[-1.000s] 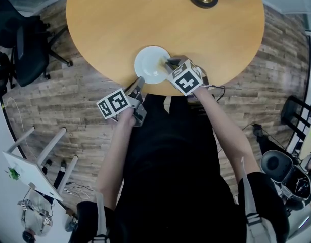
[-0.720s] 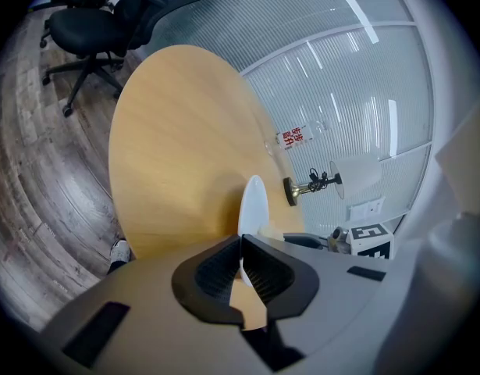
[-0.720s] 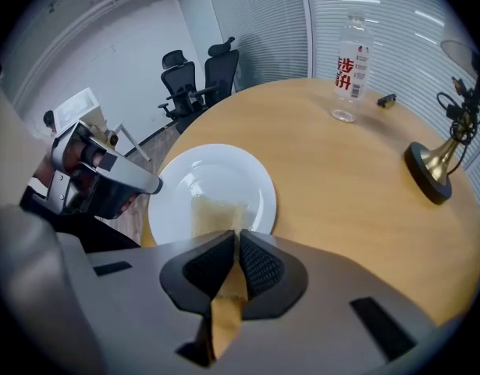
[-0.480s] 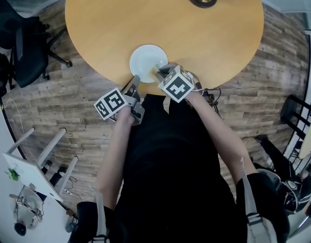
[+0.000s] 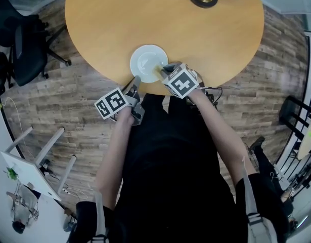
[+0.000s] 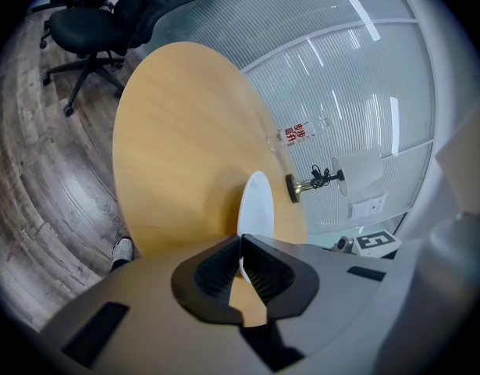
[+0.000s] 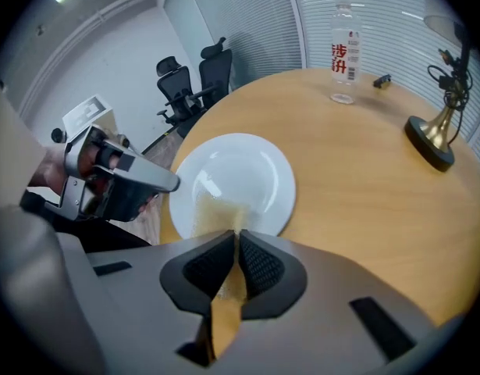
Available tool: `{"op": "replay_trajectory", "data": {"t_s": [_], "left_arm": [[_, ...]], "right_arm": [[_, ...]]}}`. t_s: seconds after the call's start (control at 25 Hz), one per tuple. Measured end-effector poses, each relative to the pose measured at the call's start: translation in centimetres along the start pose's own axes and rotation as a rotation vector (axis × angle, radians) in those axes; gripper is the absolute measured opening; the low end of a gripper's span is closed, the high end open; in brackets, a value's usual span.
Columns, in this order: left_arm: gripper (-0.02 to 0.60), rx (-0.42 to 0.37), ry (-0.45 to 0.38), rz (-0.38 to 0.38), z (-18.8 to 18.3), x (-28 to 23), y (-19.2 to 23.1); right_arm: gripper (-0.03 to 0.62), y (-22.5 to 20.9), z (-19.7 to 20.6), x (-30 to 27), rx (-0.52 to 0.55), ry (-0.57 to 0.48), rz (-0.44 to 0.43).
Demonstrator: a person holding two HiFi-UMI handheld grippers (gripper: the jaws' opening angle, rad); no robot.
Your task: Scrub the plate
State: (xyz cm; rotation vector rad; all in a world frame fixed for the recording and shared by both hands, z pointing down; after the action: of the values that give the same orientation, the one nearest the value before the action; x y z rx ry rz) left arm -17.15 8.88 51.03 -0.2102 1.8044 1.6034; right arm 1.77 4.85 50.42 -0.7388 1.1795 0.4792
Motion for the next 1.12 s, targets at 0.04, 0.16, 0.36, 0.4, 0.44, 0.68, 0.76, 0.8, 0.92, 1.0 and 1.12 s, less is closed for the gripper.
{"op": "replay_trajectory", "data": {"t_s": [0.04,0.16,0.36,0.4,0.44,0.68,0.76,0.8,0.92,1.0,1.12], "left_arm": [[0.023,-0.002,0.002,0.002,0.0,0.0,0.0],[0.023,-0.010,0.010,0.004,-0.1,0.0,-0.2],[0.024,-0.044,0.024,-0.006,-0.1,0.1,-0.3],[0.025,-0.048,0.027,-0.008,0.0,0.1,-0.4],[0.025,-0.049,0.028,-0.009,0.0,0.1,-0.4],[0.025,-0.019,0.023,-0.014,0.2,-0.2,-0.3],[0.025,-0.014,0.022,-0.015,0.2,-0.2,-0.3],[0.025,-0.011,0.021,-0.015,0.2,-0.2,-0.3],[0.025,-0.010,0.020,-0.020,0.2,-0.1,-0.2],[0.025,-0.013,0.019,-0.024,0.1,-0.2,-0.2],[0.025,-0.003,0.012,-0.020,0.1,-0.3,-0.2]], "right_arm": [[0.028,-0.9,-0.2,0.2,-0.013,0.003,0.022],[0.028,-2.9,-1.4,0.8,-0.024,0.002,0.066],[0.028,-3.9,-4.6,1.3,0.025,-0.013,0.141],[0.028,-3.9,-5.3,1.3,0.031,-0.015,0.155],[0.028,-3.7,-5.9,1.2,0.033,-0.018,0.166],[0.028,-0.3,-9.6,0.3,0.126,-0.040,0.184],[0.028,1.3,-10.1,0.0,0.183,-0.045,0.182],[0.028,2.1,-10.2,-0.1,0.204,-0.047,0.176],[0.028,3.8,-9.5,-0.3,0.224,-0.051,0.138],[0.028,4.8,-8.6,-0.4,0.224,-0.057,0.099],[0.028,5.6,-6.8,-0.5,0.219,-0.058,0.080]]}}
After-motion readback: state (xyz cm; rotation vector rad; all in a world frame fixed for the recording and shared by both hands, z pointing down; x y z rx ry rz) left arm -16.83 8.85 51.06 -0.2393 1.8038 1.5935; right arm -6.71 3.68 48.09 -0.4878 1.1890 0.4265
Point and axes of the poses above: the fingertips, and each gripper's own axes: x backward along the fingers, y to its left, z out of its underside, the point moved 8 cm from there along x, backward along the fingers, and after that the axes turned 11 degrees about y, right-handed, at the moved point
